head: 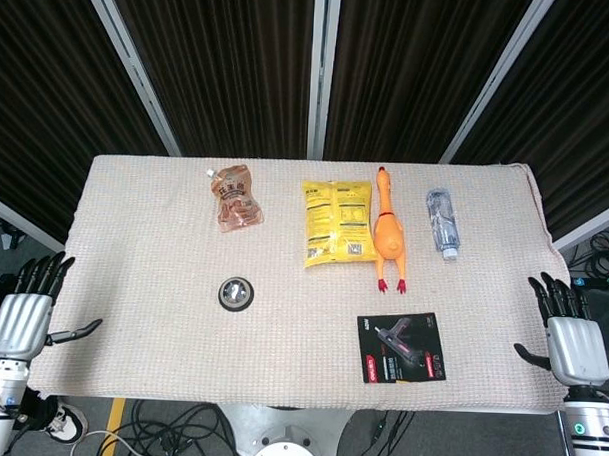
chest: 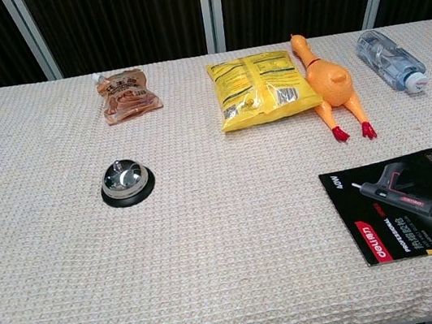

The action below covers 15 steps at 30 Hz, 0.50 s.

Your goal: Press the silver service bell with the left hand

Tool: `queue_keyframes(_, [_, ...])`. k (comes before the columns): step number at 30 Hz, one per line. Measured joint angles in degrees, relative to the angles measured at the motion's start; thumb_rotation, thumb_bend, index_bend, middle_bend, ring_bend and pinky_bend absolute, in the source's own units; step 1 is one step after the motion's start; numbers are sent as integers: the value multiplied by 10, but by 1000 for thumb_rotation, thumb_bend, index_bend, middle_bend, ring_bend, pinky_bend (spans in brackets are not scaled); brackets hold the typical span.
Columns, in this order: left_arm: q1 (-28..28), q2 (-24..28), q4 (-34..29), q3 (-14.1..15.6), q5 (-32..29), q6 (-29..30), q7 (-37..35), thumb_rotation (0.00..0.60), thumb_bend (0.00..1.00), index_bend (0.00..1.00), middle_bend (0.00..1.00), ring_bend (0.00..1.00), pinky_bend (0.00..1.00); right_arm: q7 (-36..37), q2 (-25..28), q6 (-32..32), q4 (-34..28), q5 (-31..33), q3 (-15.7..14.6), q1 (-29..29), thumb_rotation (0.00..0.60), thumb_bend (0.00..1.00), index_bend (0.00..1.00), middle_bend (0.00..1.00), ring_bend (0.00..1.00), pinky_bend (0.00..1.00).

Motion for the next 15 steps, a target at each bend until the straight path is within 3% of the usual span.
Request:
queue_keyframes(10, [-3, 4, -7, -2, 5, 2, -13, 145, 0, 28, 0, 0, 0, 23, 12, -1, -16, -5, 3, 3, 600, 0, 0, 0, 0, 0])
queue_keyframes(15, [-7, 7, -7, 1, 19, 0, -41, 81, 0, 35, 0, 0, 0, 31, 8, -4, -11, -5, 3, 5, 600, 0, 0, 0, 0, 0])
